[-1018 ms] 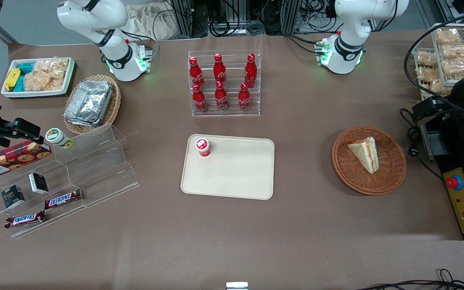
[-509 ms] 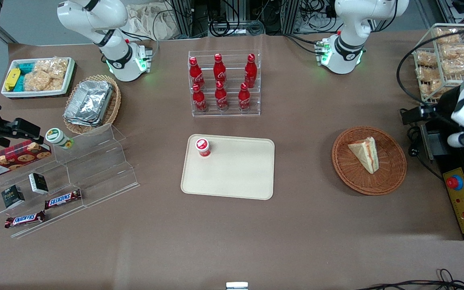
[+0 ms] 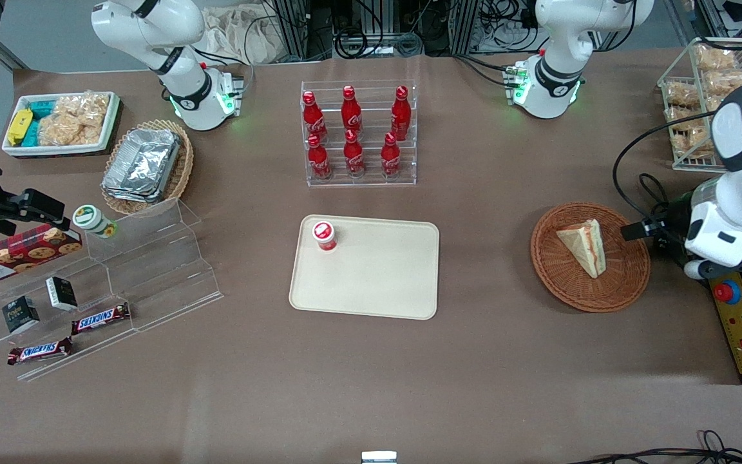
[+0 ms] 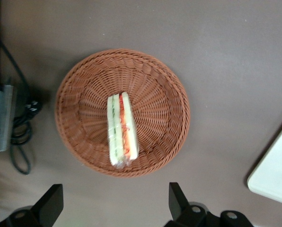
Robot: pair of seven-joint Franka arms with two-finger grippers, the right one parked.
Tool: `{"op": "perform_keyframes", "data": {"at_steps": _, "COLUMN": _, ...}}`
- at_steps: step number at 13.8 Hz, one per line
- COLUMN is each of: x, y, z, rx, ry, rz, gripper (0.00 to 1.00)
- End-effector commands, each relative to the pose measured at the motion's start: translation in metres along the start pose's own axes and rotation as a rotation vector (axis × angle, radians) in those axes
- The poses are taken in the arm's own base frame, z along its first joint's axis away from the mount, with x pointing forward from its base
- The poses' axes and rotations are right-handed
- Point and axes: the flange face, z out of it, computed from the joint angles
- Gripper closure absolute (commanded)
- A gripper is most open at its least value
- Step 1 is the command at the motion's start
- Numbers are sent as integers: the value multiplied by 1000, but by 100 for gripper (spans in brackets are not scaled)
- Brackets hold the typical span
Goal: Place sandwich from basket to tray
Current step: 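Lower the left gripper and grasp the triangular sandwich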
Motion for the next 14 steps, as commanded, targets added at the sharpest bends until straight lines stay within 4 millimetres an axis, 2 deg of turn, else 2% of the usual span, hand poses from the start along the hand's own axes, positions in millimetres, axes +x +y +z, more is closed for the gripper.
{"op": "perform_keyframes", "data": {"at_steps": 1, "x": -7, "y": -7, "z": 56, "rx": -37, "ry": 22, "rz": -61, "gripper": 0}}
{"op": "perform_keyframes", "data": {"at_steps": 4, "x": -12, "y": -12, "z": 124, "rx": -39, "ry": 31, "rz": -77, "gripper": 0}}
{"op": "perform_keyframes", "data": {"at_steps": 6, "x": -18, "y": -16, "z": 155, "rx": -32, "ry": 27, "rz": -81, "gripper": 0}}
{"op": "perform_keyframes", "data": {"at_steps": 9, "x": -21, "y": -19, "z": 183, "rx": -20, "ry": 6, "rz": -86, "gripper": 0}}
{"op": "perform_keyframes", "data": {"at_steps": 13, "x": -21, "y": -21, "z": 209, "rx": -19, "ry": 11, "rz": -92, "gripper": 0}}
{"op": "perform_keyframes", "data": {"at_steps": 14, "x": -21, "y": -21, "z": 214, "rx": -17, "ry": 10, "rz": -93, "gripper": 6}}
